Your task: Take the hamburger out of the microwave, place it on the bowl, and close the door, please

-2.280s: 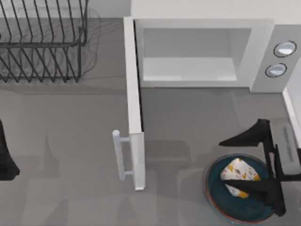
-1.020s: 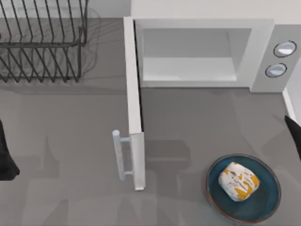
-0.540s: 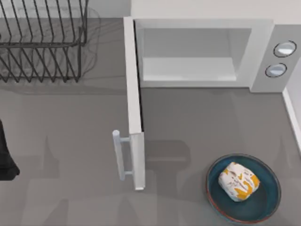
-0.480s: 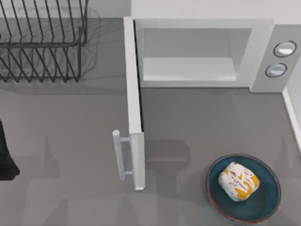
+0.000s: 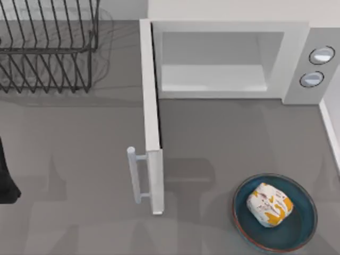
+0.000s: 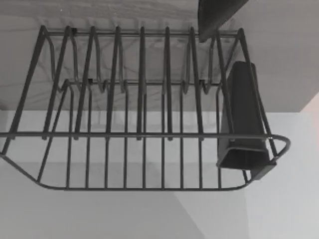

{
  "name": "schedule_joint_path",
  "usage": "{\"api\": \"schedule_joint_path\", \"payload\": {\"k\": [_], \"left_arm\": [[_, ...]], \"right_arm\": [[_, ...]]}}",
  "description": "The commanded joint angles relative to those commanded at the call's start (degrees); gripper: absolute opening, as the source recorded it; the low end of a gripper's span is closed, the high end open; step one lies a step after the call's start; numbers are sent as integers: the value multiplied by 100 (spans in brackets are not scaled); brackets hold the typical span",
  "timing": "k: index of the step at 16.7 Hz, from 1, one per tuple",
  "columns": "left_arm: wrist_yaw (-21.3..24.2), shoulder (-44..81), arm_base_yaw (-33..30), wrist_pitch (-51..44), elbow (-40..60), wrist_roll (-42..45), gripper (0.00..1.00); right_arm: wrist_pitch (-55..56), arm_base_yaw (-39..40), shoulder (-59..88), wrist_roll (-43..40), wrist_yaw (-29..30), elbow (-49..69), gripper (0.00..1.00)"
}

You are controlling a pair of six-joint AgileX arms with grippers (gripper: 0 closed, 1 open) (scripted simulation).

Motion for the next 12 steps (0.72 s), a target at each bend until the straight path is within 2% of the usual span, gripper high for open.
{"api": "schedule_joint_path", "payload": {"k": [11, 12], "left_arm": [[0, 0, 0, 0, 0, 0, 2], [0, 0, 0, 0, 0, 0, 0]], "right_arm": [[0, 0, 0, 0, 0, 0, 100], [0, 0, 0, 0, 0, 0, 100]]}}
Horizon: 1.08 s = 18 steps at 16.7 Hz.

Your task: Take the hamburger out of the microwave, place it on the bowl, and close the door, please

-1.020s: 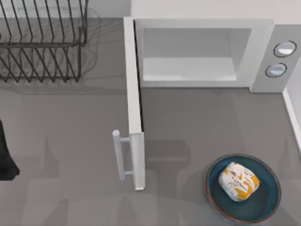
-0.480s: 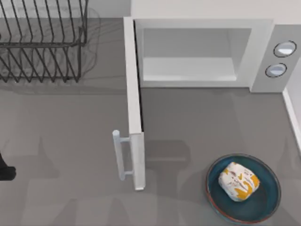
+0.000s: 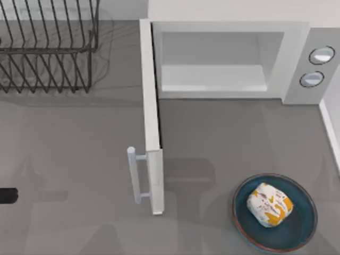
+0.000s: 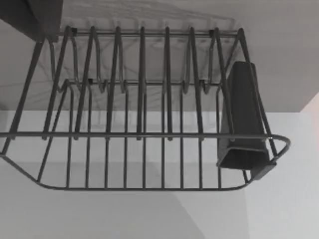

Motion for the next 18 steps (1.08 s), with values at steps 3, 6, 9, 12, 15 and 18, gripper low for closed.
{"api": "schedule_joint_path", "payload": {"k": [3, 6, 9, 12, 15, 18], "left_arm": [[0, 0, 0, 0, 0, 0, 0], [0, 0, 0, 0, 0, 0, 0], [11, 14, 11, 14, -3, 0, 0], [288, 411, 286, 422, -82, 7, 0], [758, 1144, 754, 1298, -216, 19, 0], [1226, 1868, 1219, 2229, -349, 30, 0]], "right_arm": [[0, 0, 0, 0, 0, 0, 100], [0, 0, 0, 0, 0, 0, 100], [0, 0, 0, 0, 0, 0, 100], [0, 0, 0, 0, 0, 0, 100], [0, 0, 0, 0, 0, 0, 100], [0, 0, 0, 0, 0, 0, 100]]}}
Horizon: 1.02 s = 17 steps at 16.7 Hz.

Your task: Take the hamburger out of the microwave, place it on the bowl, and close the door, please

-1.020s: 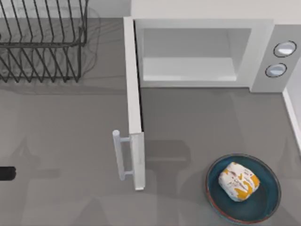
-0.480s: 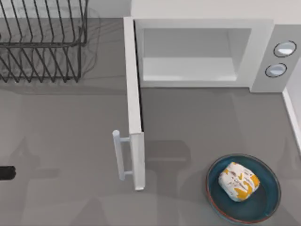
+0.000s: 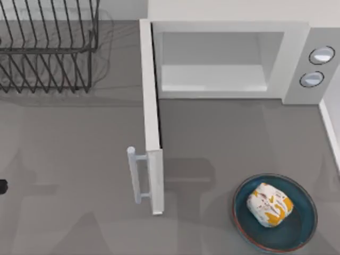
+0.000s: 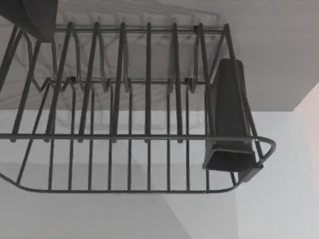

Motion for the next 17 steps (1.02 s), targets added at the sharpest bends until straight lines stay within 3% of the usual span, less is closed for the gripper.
{"api": "schedule_joint_path", "payload": {"k": [4, 10, 17], "left_arm": [[390, 586, 388, 679, -111, 9, 0], [420, 859, 410, 797, 76, 15, 0], [692, 2426, 669, 2096, 292, 35, 0]], "right_arm": [[0, 0, 0, 0, 0, 0, 100], [0, 0, 0, 0, 0, 0, 100], [0, 0, 0, 0, 0, 0, 100]]}}
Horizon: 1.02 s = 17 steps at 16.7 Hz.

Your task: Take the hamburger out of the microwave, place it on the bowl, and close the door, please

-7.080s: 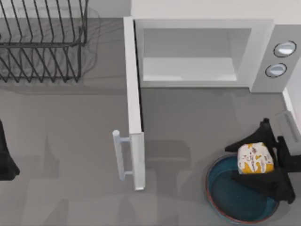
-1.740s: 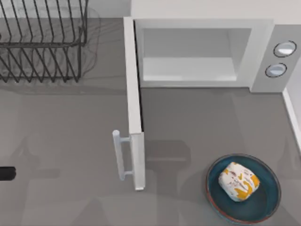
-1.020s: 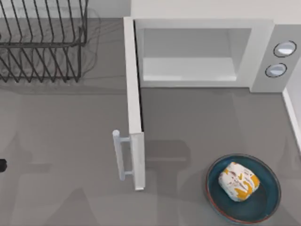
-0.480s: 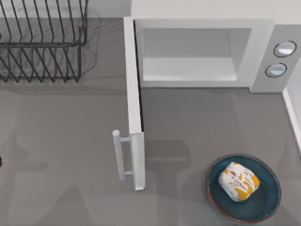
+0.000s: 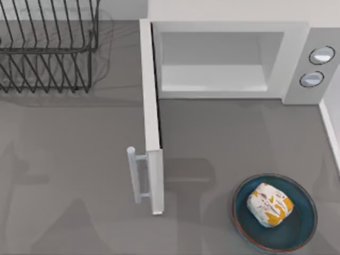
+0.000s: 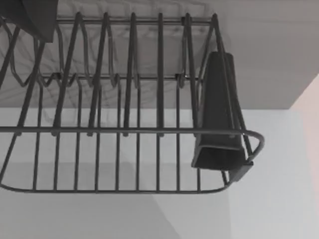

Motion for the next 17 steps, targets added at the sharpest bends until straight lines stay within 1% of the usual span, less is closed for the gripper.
{"api": "schedule_joint_path", "payload": {"k": [2, 7, 13, 17], "left_arm": [[32, 146, 30, 144, 28, 2, 0], [-19, 33, -38, 47, -36, 1, 0], [-464, -1184, -472, -758, -376, -16, 0], [-530, -1315, -536, -876, -424, -18, 0]], "right_arm": [[0, 0, 0, 0, 0, 0, 100], [0, 0, 0, 0, 0, 0, 100], [0, 0, 0, 0, 0, 0, 100], [0, 0, 0, 0, 0, 0, 100]]}}
